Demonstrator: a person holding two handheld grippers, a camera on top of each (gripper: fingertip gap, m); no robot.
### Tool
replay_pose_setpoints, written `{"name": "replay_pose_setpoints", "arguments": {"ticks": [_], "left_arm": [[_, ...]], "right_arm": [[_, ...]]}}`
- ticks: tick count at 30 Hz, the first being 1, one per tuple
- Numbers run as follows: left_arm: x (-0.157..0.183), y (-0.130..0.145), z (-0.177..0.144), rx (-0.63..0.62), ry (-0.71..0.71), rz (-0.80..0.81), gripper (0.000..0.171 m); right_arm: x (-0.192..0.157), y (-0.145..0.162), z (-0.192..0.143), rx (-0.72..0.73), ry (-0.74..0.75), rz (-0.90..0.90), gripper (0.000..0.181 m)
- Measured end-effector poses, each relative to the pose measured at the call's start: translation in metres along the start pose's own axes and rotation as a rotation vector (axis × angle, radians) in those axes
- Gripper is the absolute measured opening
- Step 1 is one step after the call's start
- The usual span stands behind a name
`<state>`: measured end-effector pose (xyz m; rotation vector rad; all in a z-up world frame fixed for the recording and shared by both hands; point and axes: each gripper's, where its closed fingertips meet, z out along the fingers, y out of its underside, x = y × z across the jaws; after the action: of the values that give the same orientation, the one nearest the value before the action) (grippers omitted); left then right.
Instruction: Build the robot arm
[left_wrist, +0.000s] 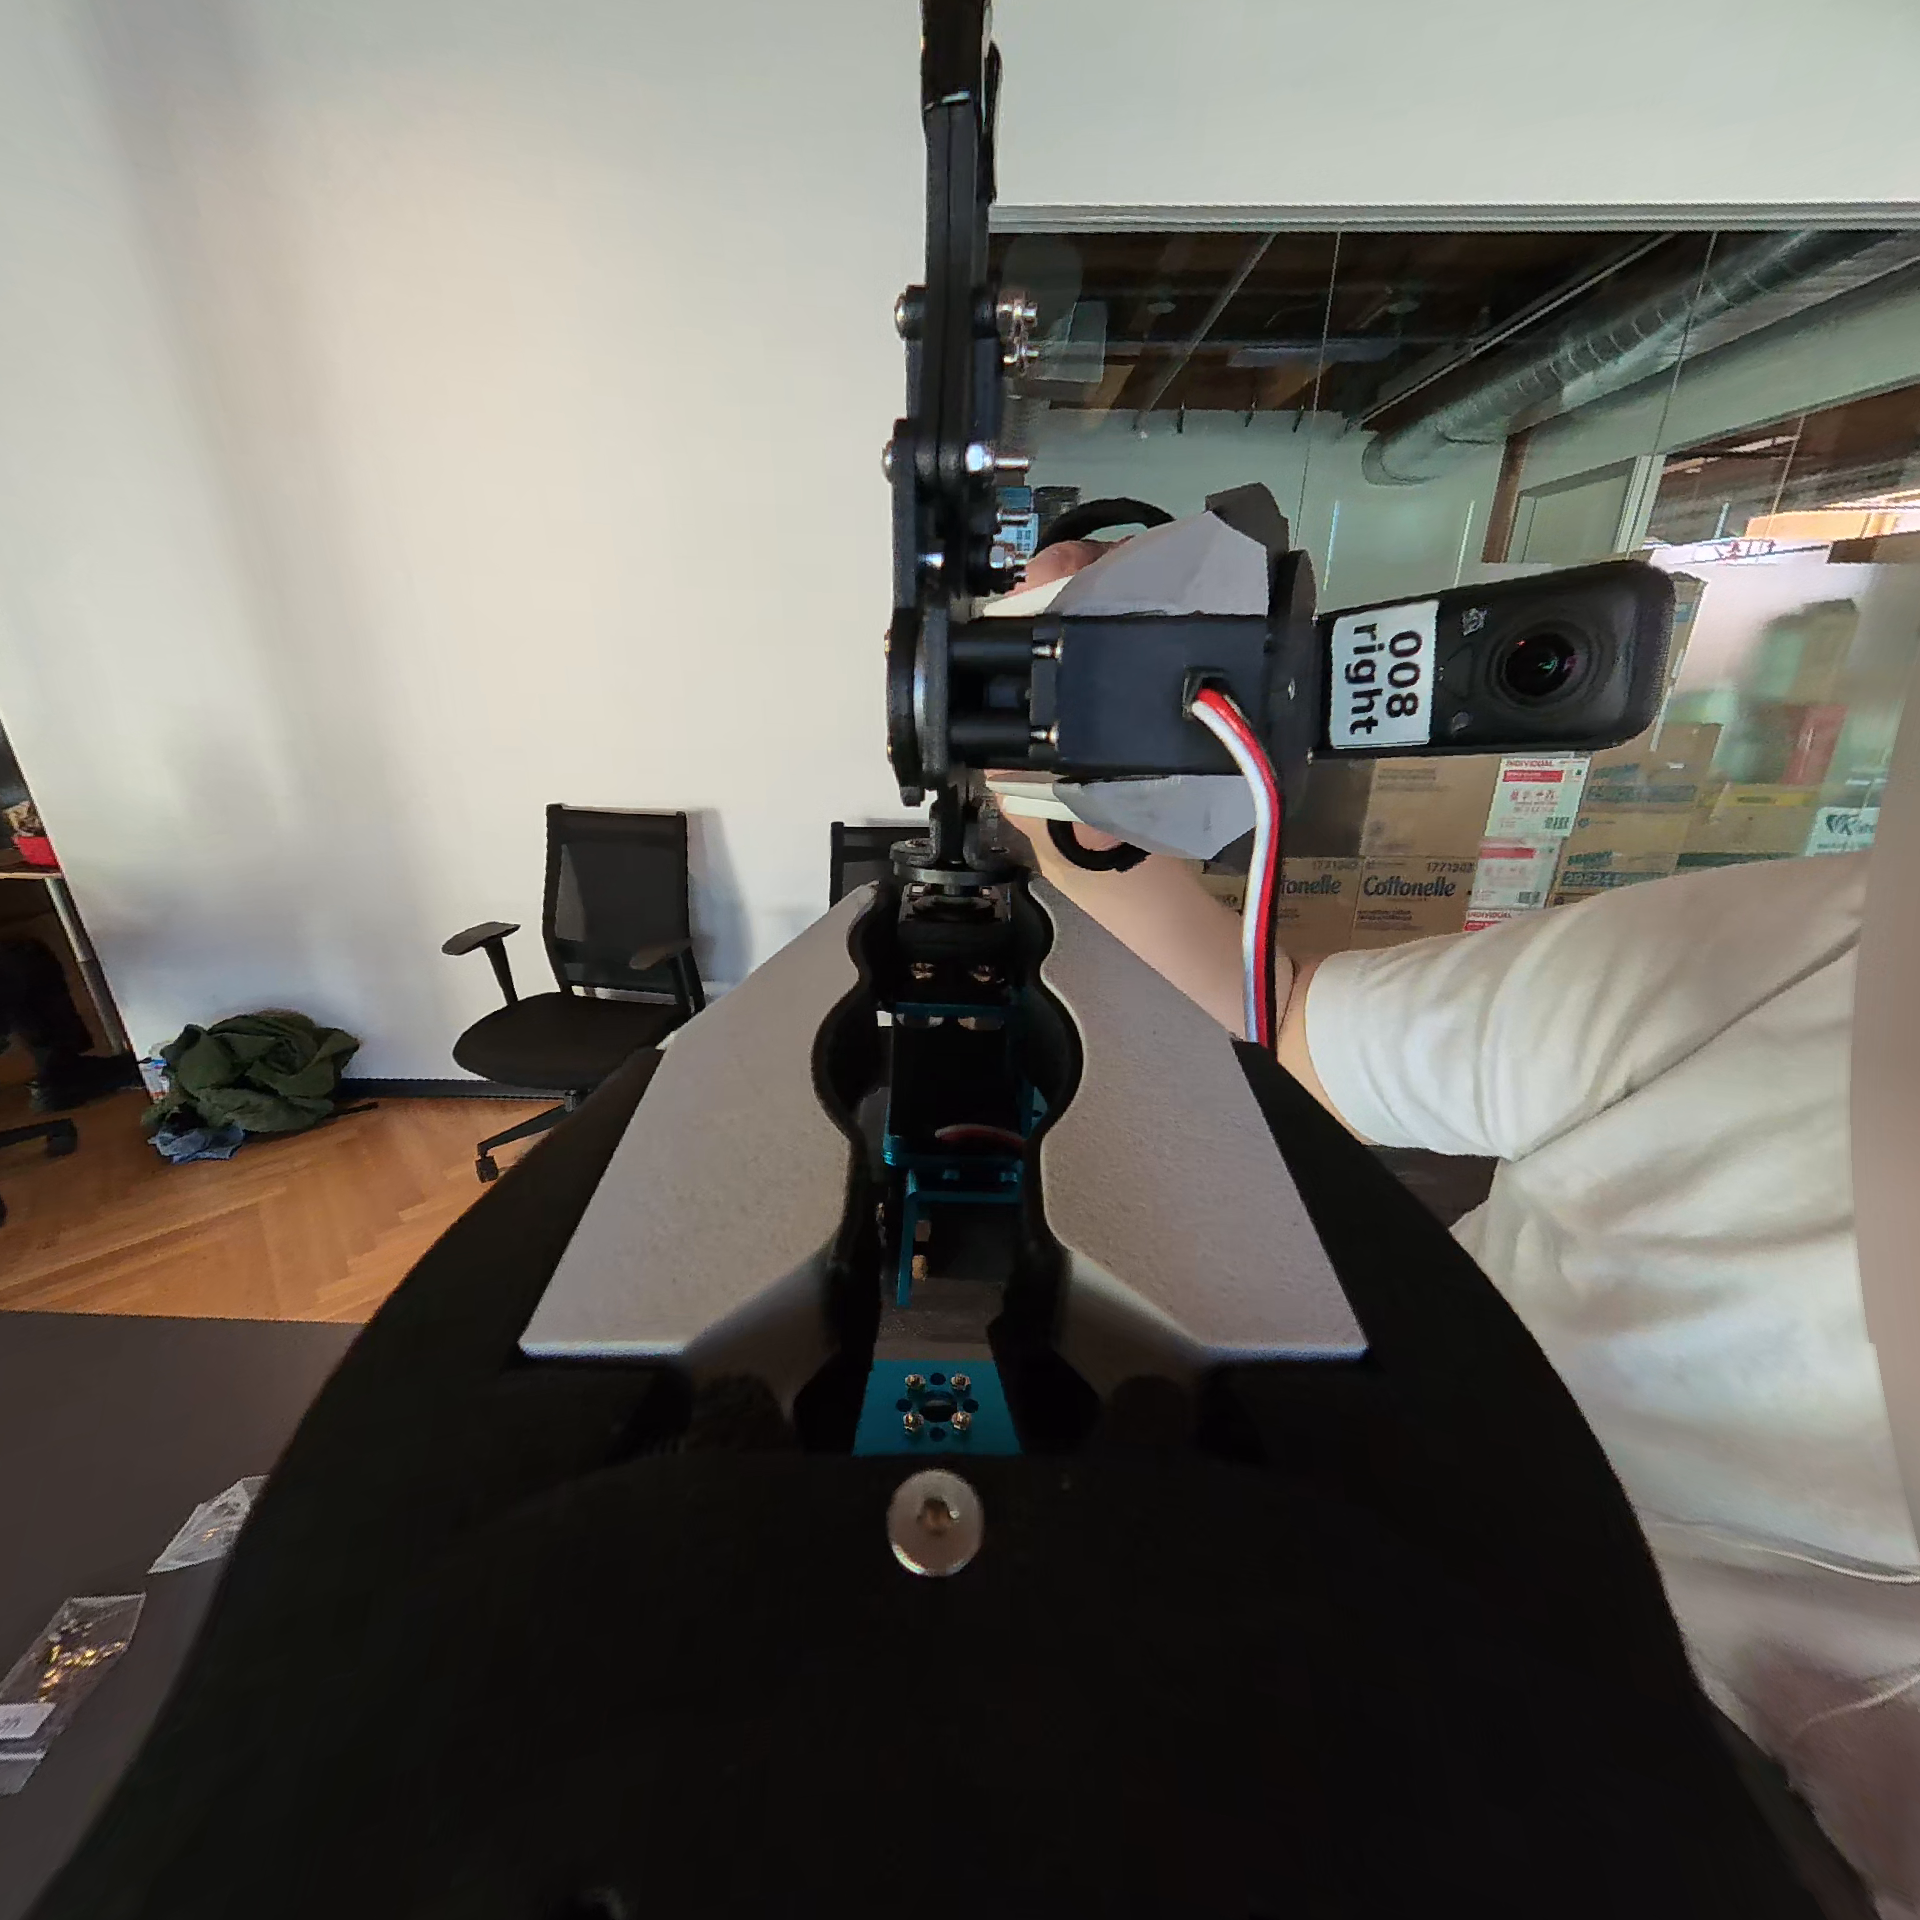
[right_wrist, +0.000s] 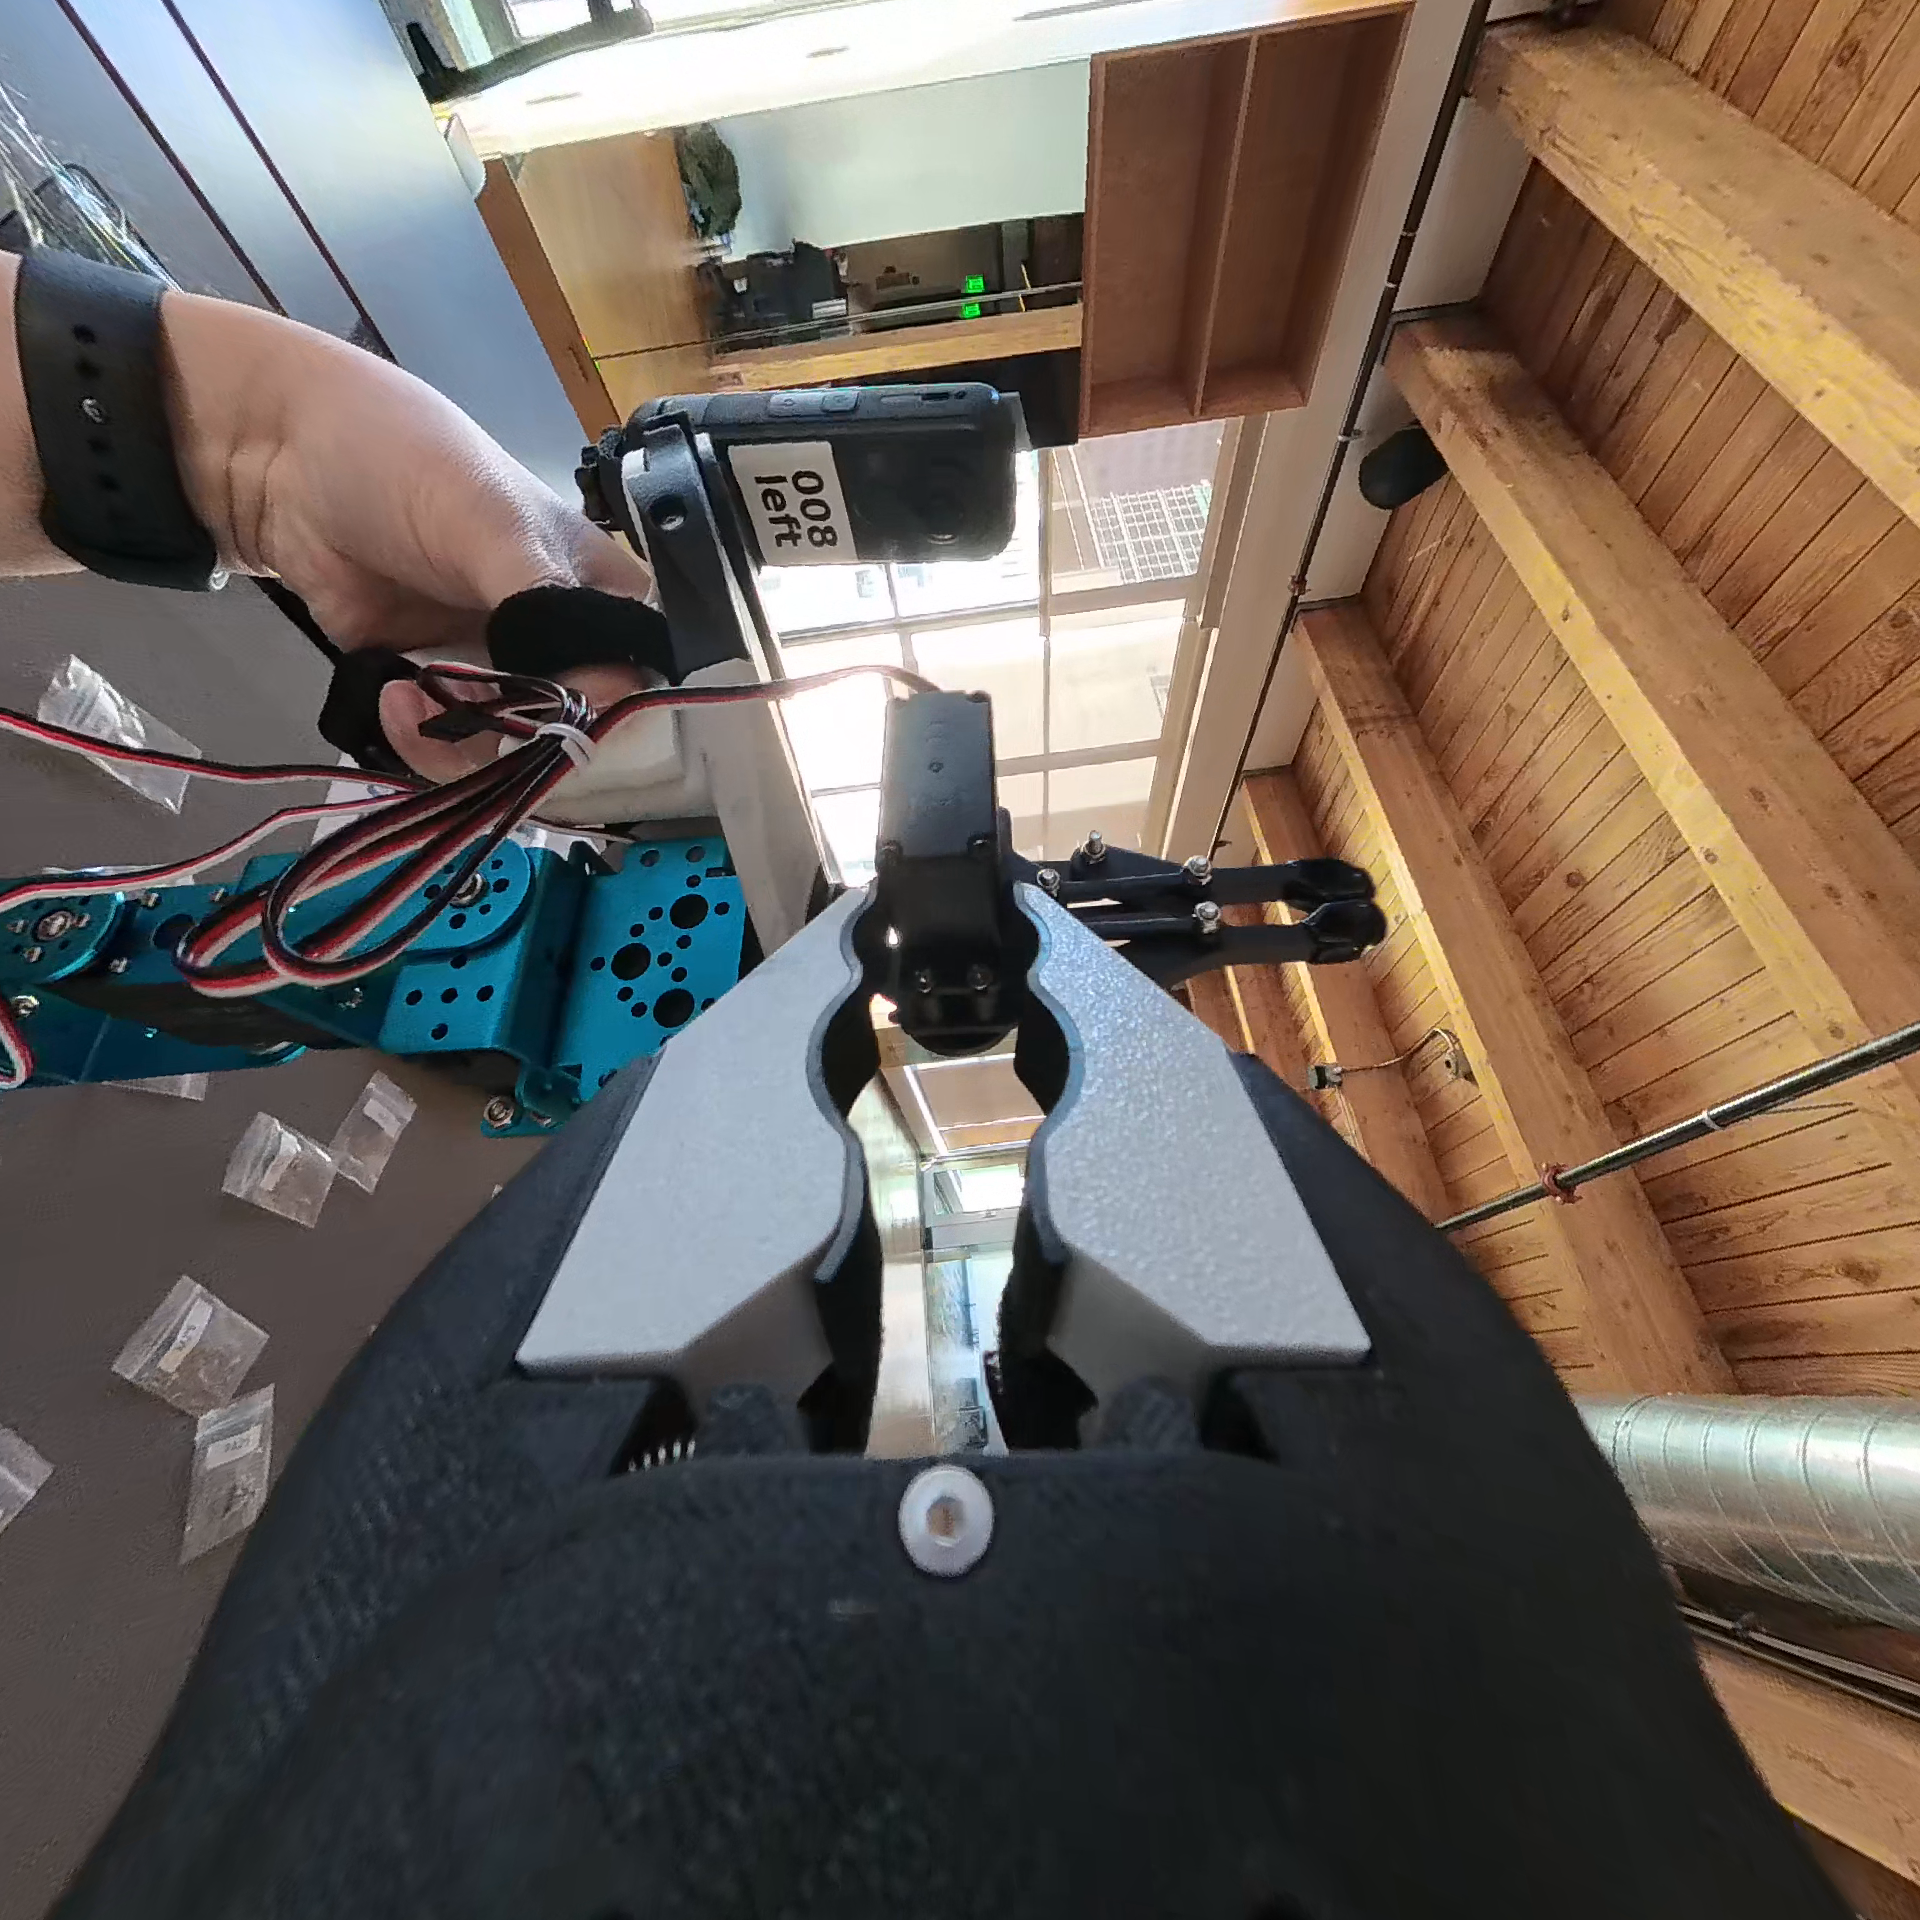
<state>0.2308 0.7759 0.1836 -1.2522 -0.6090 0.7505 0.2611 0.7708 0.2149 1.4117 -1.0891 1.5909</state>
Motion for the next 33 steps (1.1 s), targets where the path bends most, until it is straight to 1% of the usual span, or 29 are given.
{"name": "replay_pose_setpoints", "arguments": {"ticks": [7,16,28,33], "left_arm": [[-0.0003,-0.0002,-0.0017,-0.003,-0.011,0.014,0.02],[-0.0017,0.0006,0.0003,-0.018,-0.044,0.024,0.02],[-0.0021,0.0006,0.0,-0.019,-0.051,0.021,0.02],[-0.0028,0.0006,0.0,-0.025,-0.067,0.026,0.02]], "right_arm": [[0.0002,-0.0012,0.0027,-0.014,-0.007,-0.001,0.02],[0.0011,-0.0004,0.0018,-0.025,0.056,0.01,0.02],[0.0013,-0.0007,0.0023,-0.018,0.08,0.022,0.02],[0.0018,-0.0006,0.0028,-0.015,0.116,0.048,0.02]]}}
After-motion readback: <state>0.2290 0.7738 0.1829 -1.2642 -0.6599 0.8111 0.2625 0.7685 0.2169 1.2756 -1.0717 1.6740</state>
